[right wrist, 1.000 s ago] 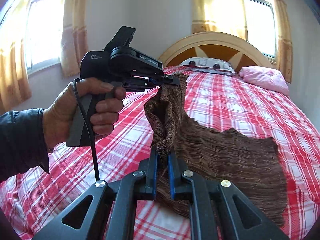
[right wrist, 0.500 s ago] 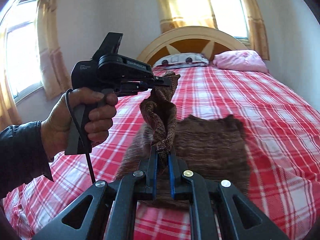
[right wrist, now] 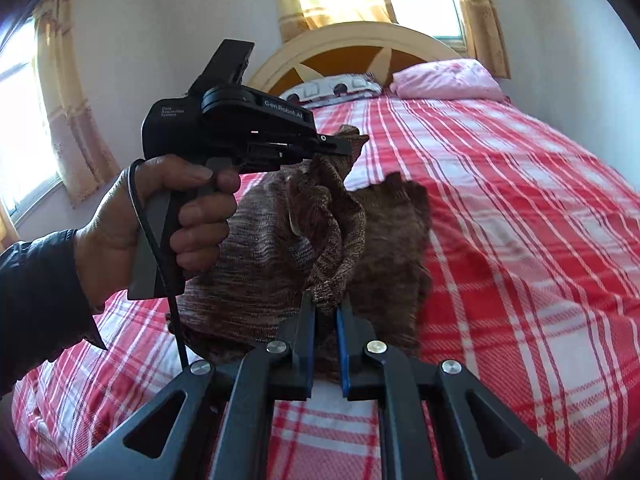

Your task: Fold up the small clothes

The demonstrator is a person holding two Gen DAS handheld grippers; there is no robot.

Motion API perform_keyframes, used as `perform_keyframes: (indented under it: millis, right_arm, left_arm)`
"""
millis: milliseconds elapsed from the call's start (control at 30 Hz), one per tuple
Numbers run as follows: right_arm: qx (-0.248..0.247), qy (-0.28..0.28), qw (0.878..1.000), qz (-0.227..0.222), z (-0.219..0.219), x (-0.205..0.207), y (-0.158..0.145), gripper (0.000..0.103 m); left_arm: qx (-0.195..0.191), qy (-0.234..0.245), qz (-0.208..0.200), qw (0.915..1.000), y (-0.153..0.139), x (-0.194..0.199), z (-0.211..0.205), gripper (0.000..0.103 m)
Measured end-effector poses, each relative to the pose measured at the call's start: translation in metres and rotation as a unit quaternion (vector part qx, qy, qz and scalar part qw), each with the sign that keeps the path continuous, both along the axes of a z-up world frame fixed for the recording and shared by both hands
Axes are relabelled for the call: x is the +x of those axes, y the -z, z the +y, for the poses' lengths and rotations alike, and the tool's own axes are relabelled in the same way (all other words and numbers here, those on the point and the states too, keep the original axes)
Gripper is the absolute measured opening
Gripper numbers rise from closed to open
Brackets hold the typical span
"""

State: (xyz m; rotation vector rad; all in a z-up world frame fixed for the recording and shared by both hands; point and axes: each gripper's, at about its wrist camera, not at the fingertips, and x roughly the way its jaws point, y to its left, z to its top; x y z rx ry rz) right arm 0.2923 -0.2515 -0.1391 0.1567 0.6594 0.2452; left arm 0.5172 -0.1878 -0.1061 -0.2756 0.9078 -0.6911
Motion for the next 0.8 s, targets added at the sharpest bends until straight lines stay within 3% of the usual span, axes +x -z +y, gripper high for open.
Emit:
perform_keyframes:
  millis: [300,500,667,733,800]
  right_arm:
    - [0.019,0.028,0.999,0.039,-0.021,0.0,0.016,0.009]
    - [0.022,0.038,0.998,0.045,-0.028,-0.002,0.019,0.009]
    - [0.048,0.037,0.997,0.055,-0.037,-0.004,0.022,0.009]
    - [0.055,0.034,0.996,0.056,-0.041,-0.007,0.021,0.011]
    - [0.036,0.048,0.997,0.044,-0.043,-0.012,0.016,0.016]
  left_arm:
    - [0.039,0.013,0.002,0.9992,0.014,-0.001,-0.028,0.007]
    - [0.042,0.031,-0.015,0.9985,0.001,-0.009,-0.039,0.009]
    - [0.054,0.035,-0.04,0.9971,-0.016,-0.029,-0.025,0.029]
    - [0.061,0.023,-0.055,0.9964,-0.018,-0.042,-0.007,0.053]
    - [0.077,0.002,-0.068,0.9948,-0.016,-0.059,0.019,0.059]
